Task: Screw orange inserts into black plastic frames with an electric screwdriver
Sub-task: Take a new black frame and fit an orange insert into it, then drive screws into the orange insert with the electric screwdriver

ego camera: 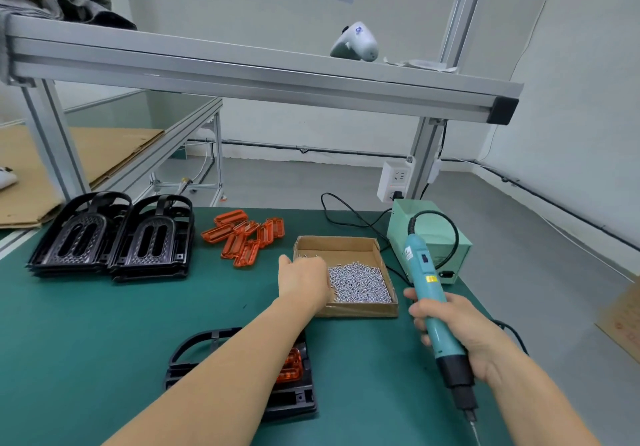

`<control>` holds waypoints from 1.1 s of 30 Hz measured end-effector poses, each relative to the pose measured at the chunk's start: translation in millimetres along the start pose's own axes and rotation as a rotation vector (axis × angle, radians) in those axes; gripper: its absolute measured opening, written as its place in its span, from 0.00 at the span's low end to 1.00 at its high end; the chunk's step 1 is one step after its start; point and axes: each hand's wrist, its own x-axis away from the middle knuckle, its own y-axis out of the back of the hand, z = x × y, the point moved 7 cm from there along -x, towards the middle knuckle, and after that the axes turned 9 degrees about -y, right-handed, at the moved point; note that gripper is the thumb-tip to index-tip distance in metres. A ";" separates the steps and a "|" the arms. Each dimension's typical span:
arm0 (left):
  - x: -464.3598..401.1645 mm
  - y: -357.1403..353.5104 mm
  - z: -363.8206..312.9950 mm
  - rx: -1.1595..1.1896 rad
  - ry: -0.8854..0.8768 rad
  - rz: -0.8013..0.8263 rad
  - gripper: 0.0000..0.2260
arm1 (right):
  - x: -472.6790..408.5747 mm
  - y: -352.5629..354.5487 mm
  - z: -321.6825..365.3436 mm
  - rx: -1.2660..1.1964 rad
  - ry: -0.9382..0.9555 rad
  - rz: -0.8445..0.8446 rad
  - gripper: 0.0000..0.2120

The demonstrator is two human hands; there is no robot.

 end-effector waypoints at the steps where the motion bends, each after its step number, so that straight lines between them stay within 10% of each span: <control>1: -0.9 -0.7 -0.8 -0.023 -0.003 0.000 0.06 | 1.9 -5.3 4.8 -0.041 0.021 0.036 0.13; 9: -8.9 0.3 -15.4 -0.223 -0.198 0.088 0.04 | 21.1 -39.8 42.6 -0.500 0.157 0.269 0.16; 20: -6.4 4.9 -24.3 -0.294 -0.336 0.177 0.05 | 31.4 -61.0 50.2 -0.540 0.276 0.214 0.17; 33: 75.3 15.5 41.7 1.659 0.260 -0.186 0.07 | 55.1 -72.6 61.5 -0.762 0.482 0.271 0.10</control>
